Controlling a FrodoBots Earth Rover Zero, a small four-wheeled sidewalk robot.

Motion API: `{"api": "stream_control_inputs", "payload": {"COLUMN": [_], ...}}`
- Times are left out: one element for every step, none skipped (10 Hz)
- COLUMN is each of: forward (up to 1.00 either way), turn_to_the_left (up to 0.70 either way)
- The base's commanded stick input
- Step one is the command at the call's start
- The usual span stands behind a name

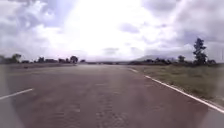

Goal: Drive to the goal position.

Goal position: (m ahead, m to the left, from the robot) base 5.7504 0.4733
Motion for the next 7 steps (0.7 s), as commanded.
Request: {"api": "stream_control_inputs", "payload": {"forward": [1.00,1.00,1.00,1.00,1.00,1.00,1.00], "turn_to_the_left": [0.00,0.00,0.00,0.00,-0.04,-0.27,-0.40]}}
